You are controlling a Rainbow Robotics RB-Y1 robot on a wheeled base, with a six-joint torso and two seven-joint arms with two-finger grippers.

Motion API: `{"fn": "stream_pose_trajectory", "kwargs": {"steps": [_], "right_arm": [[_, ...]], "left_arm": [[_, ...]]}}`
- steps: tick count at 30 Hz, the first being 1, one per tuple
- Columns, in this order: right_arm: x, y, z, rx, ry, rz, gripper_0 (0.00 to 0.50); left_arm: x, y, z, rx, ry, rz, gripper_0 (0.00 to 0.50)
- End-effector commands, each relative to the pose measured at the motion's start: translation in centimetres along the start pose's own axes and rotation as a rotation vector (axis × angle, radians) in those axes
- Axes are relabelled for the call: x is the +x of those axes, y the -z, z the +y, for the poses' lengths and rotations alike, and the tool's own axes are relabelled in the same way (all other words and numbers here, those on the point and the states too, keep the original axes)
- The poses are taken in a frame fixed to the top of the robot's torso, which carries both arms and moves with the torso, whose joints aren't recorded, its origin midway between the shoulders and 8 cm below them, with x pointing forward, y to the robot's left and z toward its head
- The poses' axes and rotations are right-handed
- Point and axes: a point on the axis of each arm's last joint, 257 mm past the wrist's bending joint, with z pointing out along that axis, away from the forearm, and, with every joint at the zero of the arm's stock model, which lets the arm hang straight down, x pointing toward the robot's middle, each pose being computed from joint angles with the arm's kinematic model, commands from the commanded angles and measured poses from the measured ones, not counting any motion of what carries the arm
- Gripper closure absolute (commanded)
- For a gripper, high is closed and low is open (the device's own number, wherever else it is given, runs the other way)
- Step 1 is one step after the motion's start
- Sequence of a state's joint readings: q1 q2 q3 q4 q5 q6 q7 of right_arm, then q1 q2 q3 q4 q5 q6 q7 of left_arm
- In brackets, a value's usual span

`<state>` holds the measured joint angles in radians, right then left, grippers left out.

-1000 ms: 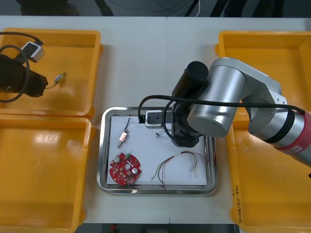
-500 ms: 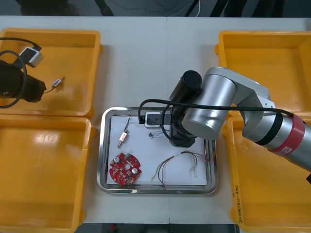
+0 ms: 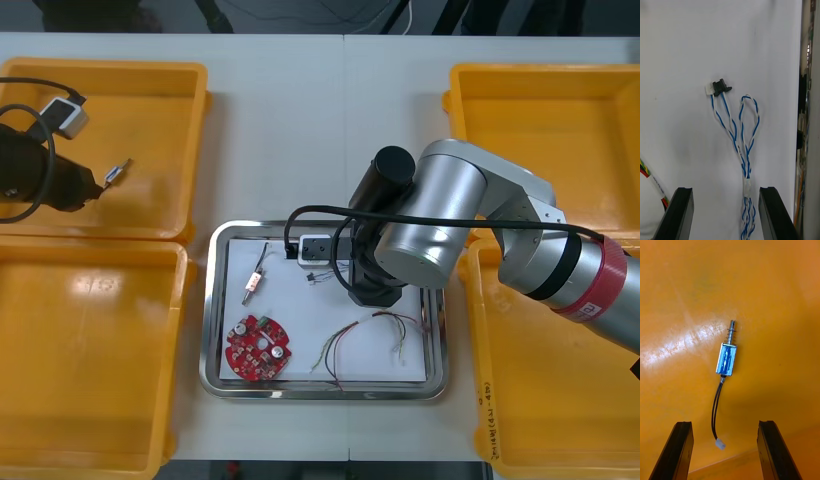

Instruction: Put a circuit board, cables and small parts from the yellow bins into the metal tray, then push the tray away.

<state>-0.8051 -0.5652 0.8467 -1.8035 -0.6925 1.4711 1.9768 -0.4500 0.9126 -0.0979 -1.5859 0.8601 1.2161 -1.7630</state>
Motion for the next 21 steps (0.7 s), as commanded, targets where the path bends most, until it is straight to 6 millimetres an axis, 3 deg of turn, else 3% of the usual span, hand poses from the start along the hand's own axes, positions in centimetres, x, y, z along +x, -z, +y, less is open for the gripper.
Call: {"fn": "stream_pose_trajectory", "kwargs": {"steps": [1,12,21], "right_arm": [[-1.0,0.8,1.0,-0.012,-0.014,-0.019,0.000],[-1.5,6.5,0.6,-0.023,-0.155,-0.029,0.000],[-1.0,11.5,-1.0,0.008,-0.361,0.003,0.000]], "left_arm": [[-0.7,2.9,2.7,-0.048,-0.019,0.014,0.000],[-2.6,5.2,3.2,-0.052,-0.020,0.082,0.000],[-4.2,4.5,3.0,-0.023,-0.002,0.113,0.000]]}}
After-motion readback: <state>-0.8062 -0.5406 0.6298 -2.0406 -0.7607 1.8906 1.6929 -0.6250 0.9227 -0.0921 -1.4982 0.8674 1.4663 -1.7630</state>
